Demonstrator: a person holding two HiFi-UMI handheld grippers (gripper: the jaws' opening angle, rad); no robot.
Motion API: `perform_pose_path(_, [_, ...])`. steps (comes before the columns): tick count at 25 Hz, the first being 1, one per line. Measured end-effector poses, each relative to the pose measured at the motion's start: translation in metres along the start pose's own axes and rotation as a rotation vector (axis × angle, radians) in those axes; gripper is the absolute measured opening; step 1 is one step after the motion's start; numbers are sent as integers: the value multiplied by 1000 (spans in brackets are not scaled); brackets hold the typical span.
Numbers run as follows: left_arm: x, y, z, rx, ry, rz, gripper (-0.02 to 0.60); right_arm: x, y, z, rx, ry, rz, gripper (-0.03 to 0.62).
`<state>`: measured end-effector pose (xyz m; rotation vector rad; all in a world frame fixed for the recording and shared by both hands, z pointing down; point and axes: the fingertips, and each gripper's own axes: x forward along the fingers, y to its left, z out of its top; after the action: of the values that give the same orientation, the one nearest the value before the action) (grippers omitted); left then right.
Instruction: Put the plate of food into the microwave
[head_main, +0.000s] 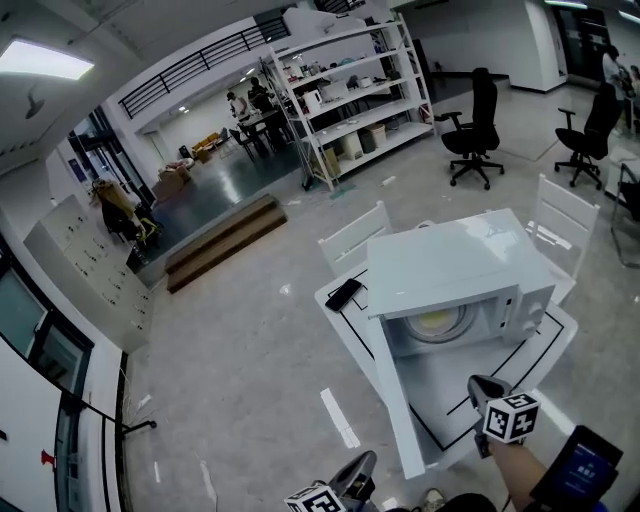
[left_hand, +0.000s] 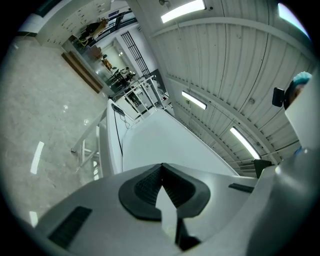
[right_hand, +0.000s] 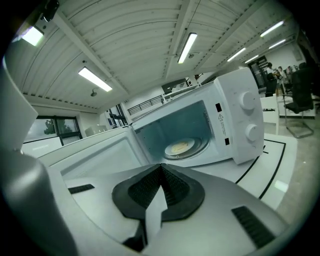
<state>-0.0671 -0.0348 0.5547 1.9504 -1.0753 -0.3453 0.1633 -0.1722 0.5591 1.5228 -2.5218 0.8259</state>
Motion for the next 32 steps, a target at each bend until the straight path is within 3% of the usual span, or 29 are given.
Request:
perform_pose_path(7, [-2, -17, 2, 19, 57, -71, 6, -48, 31, -23, 58, -4, -19, 2])
perform_pose_path(16, [-8, -20, -6, 42, 110, -83, 6, -94, 58, -55, 112, -5, -22, 2])
perform_pose_path(32, [-11, -25, -8, 62, 118, -100, 6, -119, 88, -61, 173, -51, -4, 2])
